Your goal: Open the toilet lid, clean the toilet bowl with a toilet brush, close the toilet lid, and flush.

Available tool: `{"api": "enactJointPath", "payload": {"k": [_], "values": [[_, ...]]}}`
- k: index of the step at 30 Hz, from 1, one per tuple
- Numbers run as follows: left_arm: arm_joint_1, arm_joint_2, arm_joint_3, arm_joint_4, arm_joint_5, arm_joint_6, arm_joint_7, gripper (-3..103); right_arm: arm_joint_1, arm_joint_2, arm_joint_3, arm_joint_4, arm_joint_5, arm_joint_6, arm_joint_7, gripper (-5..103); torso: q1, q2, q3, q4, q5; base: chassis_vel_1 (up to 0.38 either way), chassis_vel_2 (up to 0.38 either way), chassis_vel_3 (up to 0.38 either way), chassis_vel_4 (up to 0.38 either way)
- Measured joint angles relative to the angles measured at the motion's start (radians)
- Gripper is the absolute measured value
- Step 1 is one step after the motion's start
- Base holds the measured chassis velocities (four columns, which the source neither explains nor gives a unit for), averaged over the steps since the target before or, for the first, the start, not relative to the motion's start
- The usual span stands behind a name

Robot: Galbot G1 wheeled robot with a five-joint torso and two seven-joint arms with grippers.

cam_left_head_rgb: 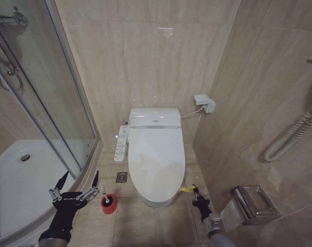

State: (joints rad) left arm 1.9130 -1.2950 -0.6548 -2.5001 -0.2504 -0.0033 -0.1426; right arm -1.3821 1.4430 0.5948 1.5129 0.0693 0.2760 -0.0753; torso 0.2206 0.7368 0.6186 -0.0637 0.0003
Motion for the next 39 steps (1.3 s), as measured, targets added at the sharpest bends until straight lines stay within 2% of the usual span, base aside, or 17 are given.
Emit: {"api": "enactJointPath", "payload": {"k": [4,7,8,11,12,16,17,19,20,21,24,25,28,30,35,39], "values": [[0.0,0.0,0.0,0.0,0.0,0.0,0.0,100,-0.043,-0.031,0.03,0.126,0.009,0.006,0.006,1,0.0,0.0,0.0,0.0007,0.0005,0.0,0.0,0.0,0.0],[0.0,0.0,0.0,0.0,0.0,0.0,0.0,100,-0.085,-0.071,0.064,0.275,0.091,-0.029,0.014,1,0.0,0.0,0.0,0.0,0.0001,0.0,0.0,0.0,0.0],[0.0,0.0,0.0,0.0,0.0,0.0,0.0,100,-0.085,-0.071,0.064,0.275,0.091,-0.029,0.014,1,0.0,0.0,0.0,0.0,0.0001,0.0,0.0,0.0,0.0],[0.0,0.0,0.0,0.0,0.0,0.0,0.0,100,-0.119,-0.116,0.085,0.451,0.219,-0.121,0.038,1,0.0,0.0,0.0,-0.0002,-0.0004,0.0,0.0,0.0,0.0],[0.0,0.0,0.0,0.0,0.0,0.0,0.0,100,-0.119,-0.116,0.085,0.451,0.219,-0.121,0.038,1,0.0,0.0,0.0,-0.0002,-0.0004,0.0,0.0,0.0,0.0],[0.0,0.0,0.0,0.0,0.0,0.0,0.0,100,-0.128,-0.151,0.076,0.707,0.416,-0.336,0.145,1,0.0,0.0,0.0,-0.0006,-0.0007,0.0,0.0,0.0,0.0],[0.0,0.0,0.0,0.0,0.0,0.0,0.0,100,-0.128,-0.151,0.076,0.707,0.416,-0.336,0.145,1,0.0,0.0,0.0,-0.0006,-0.0007,0.0,0.0,0.0,0.0],[0.0,0.0,0.0,0.0,0.0,0.0,0.0,100,-0.104,-0.137,0.051,0.812,0.504,-0.428,0.195,1,0.0,0.0,0.0,-0.0007,-0.0007,0.0,0.0,0.0,0.0],[0.0,0.0,0.0,0.0,0.0,0.0,0.0,100,-0.091,-0.131,0.043,0.838,0.531,-0.449,0.209,1,0.0,0.0,0.0,-0.0008,-0.0006,0.0,0.0,0.0,0.0],[0.0,0.0,0.0,0.0,0.0,0.0,0.0,100,-0.091,-0.131,0.043,0.838,0.531,-0.449,0.209,1,0.0,0.0,0.0,-0.0008,-0.0006,0.0,0.0,0.0,0.0],[0.0,0.0,0.0,0.0,0.0,0.0,0.0,100,-0.031,-0.13,0.022,0.872,0.639,-0.487,0.254,1,0.0,0.0,0.0,-0.0004,-0.0005,0.0,0.0,0.0,0.0],[0.0,0.0,0.0,0.0,0.0,0.0,0.0,100,-0.031,-0.13,0.022,0.872,0.639,-0.487,0.254,1,0.0,0.0,0.0,-0.0004,-0.0005,0.0,0.0,0.0,0.0],[0.0,0.0,0.0,0.0,0.0,0.0,0.0,100,0.032,-0.142,0.017,0.884,0.78,-0.519,0.314,1,0.0,0.0,0.0,-0.0001,-0.0004,0.0,0.0,0.0,0.0],[0.0,0.0,0.0,0.0,0.0,0.0,0.0,100,0.052,-0.142,0.011,0.883,0.81,-0.523,0.324,1,0.0,0.0,0.0,-0.0003,-0.0004,0.0,0.0,0.0,0.0],[0.0,0.0,0.0,0.0,0.0,0.0,0.0,100,0.14,-0.112,-0.033,0.818,0.841,-0.513,0.331,1,0.0,0.0,0.0,-0.0005,-0.0004,0.0,0.0,0.0,0.0],[0.0,0.0,0.0,0.0,0.0,0.0,0.0,100,0.235,-0.085,-0.071,0.712,0.796,-0.479,0.309,1,0.0,0.0,0.0,-0.0005,-0.0005,0.0,0.0,0.0,0.0]]}}
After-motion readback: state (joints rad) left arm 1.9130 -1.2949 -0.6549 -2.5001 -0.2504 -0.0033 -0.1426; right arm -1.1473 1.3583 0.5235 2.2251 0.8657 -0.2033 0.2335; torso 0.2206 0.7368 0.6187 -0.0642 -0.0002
